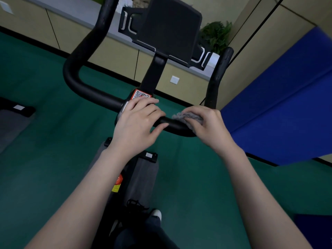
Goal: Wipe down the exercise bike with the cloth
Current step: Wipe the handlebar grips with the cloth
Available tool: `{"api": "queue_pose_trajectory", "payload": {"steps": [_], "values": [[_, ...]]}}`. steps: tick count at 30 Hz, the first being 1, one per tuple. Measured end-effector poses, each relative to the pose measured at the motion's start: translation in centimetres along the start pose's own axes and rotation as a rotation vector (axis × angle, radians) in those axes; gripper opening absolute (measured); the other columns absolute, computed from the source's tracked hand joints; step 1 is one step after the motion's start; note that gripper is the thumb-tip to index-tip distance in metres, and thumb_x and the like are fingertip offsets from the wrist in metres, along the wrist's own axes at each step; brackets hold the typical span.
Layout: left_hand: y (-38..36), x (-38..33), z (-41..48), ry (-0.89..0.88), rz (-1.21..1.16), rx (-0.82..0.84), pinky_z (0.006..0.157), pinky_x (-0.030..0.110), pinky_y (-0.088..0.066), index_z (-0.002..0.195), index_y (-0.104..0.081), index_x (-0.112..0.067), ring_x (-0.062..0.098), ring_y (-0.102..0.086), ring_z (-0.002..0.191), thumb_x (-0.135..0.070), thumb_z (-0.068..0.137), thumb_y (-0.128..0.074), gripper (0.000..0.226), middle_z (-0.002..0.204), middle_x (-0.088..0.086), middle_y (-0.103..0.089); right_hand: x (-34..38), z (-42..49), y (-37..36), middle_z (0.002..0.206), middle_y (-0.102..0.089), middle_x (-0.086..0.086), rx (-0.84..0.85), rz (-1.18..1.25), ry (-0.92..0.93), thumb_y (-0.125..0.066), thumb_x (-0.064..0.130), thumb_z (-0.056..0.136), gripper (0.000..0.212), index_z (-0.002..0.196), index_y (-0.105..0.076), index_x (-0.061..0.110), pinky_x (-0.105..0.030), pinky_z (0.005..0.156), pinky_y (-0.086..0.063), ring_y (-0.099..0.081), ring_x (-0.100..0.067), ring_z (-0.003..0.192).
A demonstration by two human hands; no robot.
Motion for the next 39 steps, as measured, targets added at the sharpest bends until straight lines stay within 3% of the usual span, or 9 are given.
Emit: {"api": "queue_pose_trajectory", "payload": {"steps": [4,6,10,15,18,22,27,31,39], "values": [[-0.1,0.0,0.0,0.004,-0.004,-0.005,0.106,0.031,-0.029,0.097,-0.071,-0.015,0.018,-0.057,0.116,-0.037,0.09,-0.06,0.026,0.095,-0.006,-0.069,-0.7,-1.9,0.5,0.104,-0.068,-0.011,-0.227,-0.069,0.005,-0.059,-0.01,0.086,0.026,0.107,-0.069,0.001,-0.028,0.089,-0.05,-0.063,-0.022,0.098],[-0.1,0.1,0.0,0.007,0.003,-0.009,0.106,0.031,-0.029,0.097,-0.071,-0.015,0.018,-0.057,0.116,-0.037,0.09,-0.059,0.025,0.095,-0.006,-0.069,-0.1,-2.1,-0.3,0.102,-0.068,-0.01,-0.251,-0.019,0.004,-0.059,-0.01,0.086,0.024,0.105,-0.07,0.001,-0.031,0.089,-0.051,-0.063,-0.023,0.098],[-0.1,0.1,0.1,0.003,0.007,-0.002,0.105,0.032,-0.03,0.097,-0.071,-0.015,0.018,-0.056,0.116,-0.037,0.09,-0.058,0.026,0.096,-0.006,-0.069,-0.3,-1.8,-0.1,0.103,-0.068,-0.009,-0.249,-0.017,0.014,-0.058,-0.01,0.085,0.027,0.106,-0.07,0.003,-0.03,0.089,-0.051,-0.064,-0.022,0.097],[-0.1,-0.1,0.0,0.006,0.014,-0.004,0.105,0.032,-0.03,0.097,-0.071,-0.015,0.019,-0.057,0.116,-0.035,0.089,-0.06,0.025,0.095,-0.005,-0.07,-0.6,-4.1,-0.3,0.103,-0.068,-0.014,-0.534,0.0,-0.04,-0.061,-0.014,0.084,0.027,0.107,-0.068,-0.003,-0.031,0.089,-0.052,-0.063,-0.025,0.097],[0.0,0.0,0.1,0.001,0.008,-0.007,0.105,0.031,-0.029,0.097,-0.071,-0.015,0.018,-0.057,0.116,-0.035,0.089,-0.061,0.024,0.096,-0.006,-0.069,0.1,-5.6,-2.0,0.104,-0.067,-0.012,-0.669,0.065,-0.011,-0.062,-0.009,0.086,0.023,0.107,-0.068,-0.005,-0.025,0.093,-0.049,-0.061,-0.021,0.099],[-0.1,0.0,0.1,0.016,0.003,-0.001,0.106,0.029,-0.027,0.098,-0.071,-0.016,0.017,-0.056,0.117,-0.036,0.09,-0.059,0.024,0.097,-0.007,-0.069,-1.3,-6.8,-1.7,0.111,-0.06,-0.004,-0.811,0.075,-0.13,-0.062,-0.008,0.087,0.028,0.115,-0.063,-0.004,-0.017,0.095,-0.044,-0.056,-0.016,0.103],[-0.1,-0.1,0.0,0.014,0.012,0.002,0.105,0.029,-0.027,0.098,-0.071,-0.016,0.018,-0.055,0.118,-0.034,0.09,-0.06,0.023,0.097,-0.007,-0.069,-1.7,-8.1,-2.4,0.104,-0.059,-0.021,-0.826,0.095,-0.235,-0.064,-0.009,0.084,0.027,0.111,-0.061,-0.007,-0.009,0.088,-0.043,-0.053,-0.012,0.098],[0.0,-0.2,0.1,0.017,0.018,0.024,0.104,0.032,-0.028,0.098,-0.07,-0.015,0.019,-0.056,0.118,-0.035,0.091,-0.059,0.024,0.097,-0.006,-0.069,-1.3,-8.2,-3.0,0.104,-0.053,-0.014,-0.848,0.15,-0.298,-0.06,-0.009,0.086,0.033,0.118,-0.058,-0.002,-0.004,0.085,-0.037,-0.046,0.007,0.096],[0.1,-0.4,0.2,0.017,0.023,0.039,0.105,0.031,-0.027,0.098,-0.071,-0.015,0.019,-0.055,0.118,-0.035,0.091,-0.057,0.025,0.099,-0.005,-0.069,-3.3,-7.2,-1.6,0.105,-0.055,-0.011,-0.955,0.285,-0.47,-0.059,-0.004,0.089,0.022,0.11,-0.064,0.0,-0.005,0.082,-0.039,-0.053,-0.003,0.091]]}}
Point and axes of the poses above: each hand's wrist, its own z-axis towards the middle knuckle, its own y-axis out of the back of the hand, x = y × z, the point moved 5 cm from there along z, towards the middle knuckle
